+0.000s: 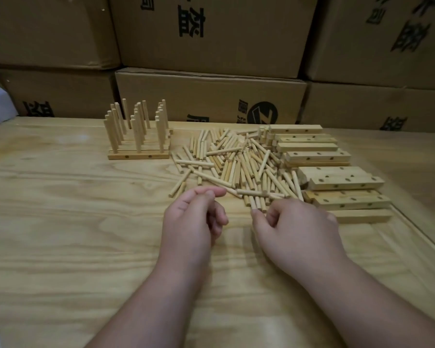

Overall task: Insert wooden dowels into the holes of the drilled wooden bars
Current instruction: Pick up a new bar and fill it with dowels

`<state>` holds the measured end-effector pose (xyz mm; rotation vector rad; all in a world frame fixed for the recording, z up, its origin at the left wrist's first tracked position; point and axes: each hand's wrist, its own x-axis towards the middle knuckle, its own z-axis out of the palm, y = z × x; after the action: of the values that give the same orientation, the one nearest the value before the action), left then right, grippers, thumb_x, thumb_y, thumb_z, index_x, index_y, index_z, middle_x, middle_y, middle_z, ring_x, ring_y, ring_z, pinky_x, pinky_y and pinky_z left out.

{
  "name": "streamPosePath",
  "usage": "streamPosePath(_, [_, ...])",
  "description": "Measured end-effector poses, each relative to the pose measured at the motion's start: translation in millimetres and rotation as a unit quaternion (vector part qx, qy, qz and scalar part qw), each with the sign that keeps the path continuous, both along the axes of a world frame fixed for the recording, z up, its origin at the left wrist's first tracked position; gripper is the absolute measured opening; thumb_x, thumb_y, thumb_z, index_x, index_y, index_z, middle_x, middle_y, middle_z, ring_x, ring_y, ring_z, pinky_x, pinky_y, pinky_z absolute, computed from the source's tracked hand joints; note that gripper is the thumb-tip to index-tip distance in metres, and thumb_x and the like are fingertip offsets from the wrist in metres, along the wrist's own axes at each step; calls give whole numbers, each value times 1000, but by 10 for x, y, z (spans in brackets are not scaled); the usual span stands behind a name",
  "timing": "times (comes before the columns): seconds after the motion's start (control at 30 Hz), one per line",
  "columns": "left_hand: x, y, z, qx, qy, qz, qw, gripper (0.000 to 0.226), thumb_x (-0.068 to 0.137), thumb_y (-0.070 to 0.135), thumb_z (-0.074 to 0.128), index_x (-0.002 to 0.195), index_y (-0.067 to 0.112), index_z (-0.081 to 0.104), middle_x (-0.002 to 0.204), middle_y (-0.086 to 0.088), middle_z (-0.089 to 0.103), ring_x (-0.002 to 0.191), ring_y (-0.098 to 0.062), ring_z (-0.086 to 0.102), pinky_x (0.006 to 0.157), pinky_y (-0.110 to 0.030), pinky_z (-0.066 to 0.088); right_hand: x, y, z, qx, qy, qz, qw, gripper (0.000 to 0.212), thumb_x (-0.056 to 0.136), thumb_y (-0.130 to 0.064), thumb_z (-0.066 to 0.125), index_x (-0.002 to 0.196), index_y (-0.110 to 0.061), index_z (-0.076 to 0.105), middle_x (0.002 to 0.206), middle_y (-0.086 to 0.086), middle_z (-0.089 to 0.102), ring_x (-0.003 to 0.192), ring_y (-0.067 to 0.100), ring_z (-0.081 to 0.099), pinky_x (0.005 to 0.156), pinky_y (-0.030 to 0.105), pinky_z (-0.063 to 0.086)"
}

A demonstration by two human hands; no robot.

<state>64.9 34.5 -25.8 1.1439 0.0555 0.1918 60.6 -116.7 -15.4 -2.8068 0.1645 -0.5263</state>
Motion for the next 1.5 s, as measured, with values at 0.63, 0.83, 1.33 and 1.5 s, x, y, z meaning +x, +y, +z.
streamPosePath(0.63, [-28,15,28,-19,-10,23,1000,40,99,10,48,73,24,76,53,-2,51,44,-12,41,41,-24,31,-250,228,156,132,-20,255,958,28,88,-45,58,69,-26,56,68,-12,54,70,6,53,62,31,46])
streamPosePath(0.83, [-6,6,12,-11,-6,27,1000,40,97,10,48,72,24,76,52,-2,51,44,-11,39,41,-22,28,52,-282,411,120,82,203,968,20,91,-47,67,77,-33,65,74,-28,63,60,-5,57,45,15,41])
streamPosePath(1.33, [15,4,18,-64,4,11,998,24,103,24,44,99,13,65,69,-1,60,62,-14,55,56,-27,43,179,-572,424,126,136,285,941,8,88,-45,68,96,-46,65,103,-29,57,93,-12,54,78,20,45])
streamPosePath(1.5, [7,-6,-17,1,-15,-38,999,38,84,48,72,101,14,71,80,-5,67,72,-17,62,61,-27,52,83,-246,293,242,37,318,916,13,90,-32,71,101,-39,67,94,-23,68,83,-1,65,68,17,53])
